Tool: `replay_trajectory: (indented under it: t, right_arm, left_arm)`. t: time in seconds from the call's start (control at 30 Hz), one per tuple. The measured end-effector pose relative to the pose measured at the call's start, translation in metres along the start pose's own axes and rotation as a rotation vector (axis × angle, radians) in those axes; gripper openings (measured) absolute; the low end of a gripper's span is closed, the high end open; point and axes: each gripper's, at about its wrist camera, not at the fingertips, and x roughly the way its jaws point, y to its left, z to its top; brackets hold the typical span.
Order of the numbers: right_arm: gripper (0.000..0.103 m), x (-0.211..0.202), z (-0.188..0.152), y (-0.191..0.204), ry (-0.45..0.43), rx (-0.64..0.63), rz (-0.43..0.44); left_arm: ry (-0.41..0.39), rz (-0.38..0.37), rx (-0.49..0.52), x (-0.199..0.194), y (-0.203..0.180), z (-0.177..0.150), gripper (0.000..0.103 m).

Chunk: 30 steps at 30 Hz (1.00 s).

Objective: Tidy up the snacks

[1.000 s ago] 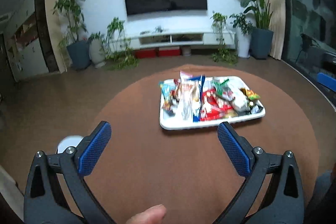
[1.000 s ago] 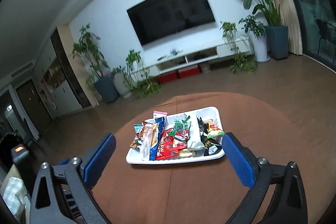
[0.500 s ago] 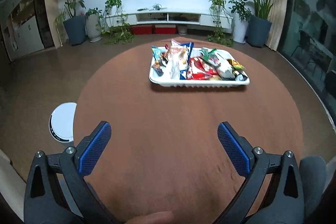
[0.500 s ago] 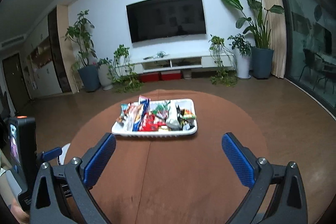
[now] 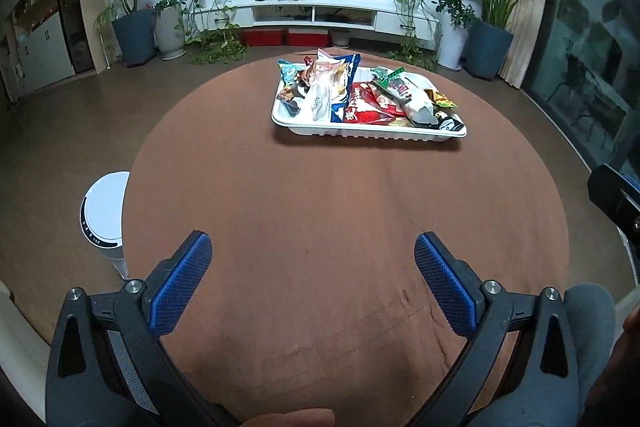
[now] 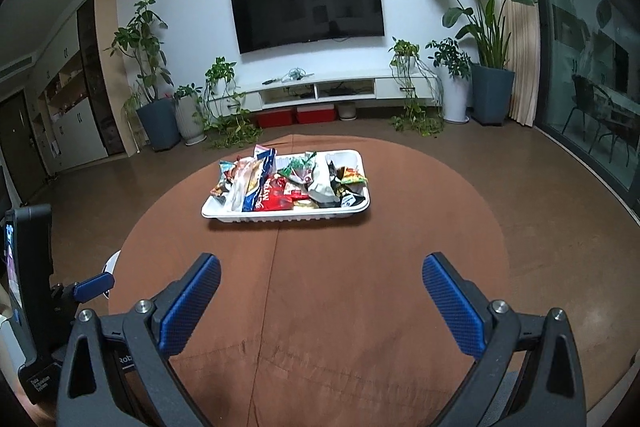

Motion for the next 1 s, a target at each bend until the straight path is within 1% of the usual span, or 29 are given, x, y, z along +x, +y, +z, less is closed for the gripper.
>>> replay_trajectory:
  t: [0.43,0.63,1.0]
  right_arm:
    - [0.103,0.017,-0.013,0.008,0.074,-0.012,-0.008]
    - [0.103,0.027,-0.020,0.009,0.128,-0.019,-0.020]
    - [0.103,0.030,-0.025,0.007,0.159,-0.014,-0.021]
  left_arm:
    - [0.024,0.006,-0.019,0.016,0.008,0.000,0.103]
    - [0.029,0.006,-0.017,0.020,0.008,-0.001,0.103]
    - [0.024,0.007,-0.015,0.024,0.008,0.000,0.103]
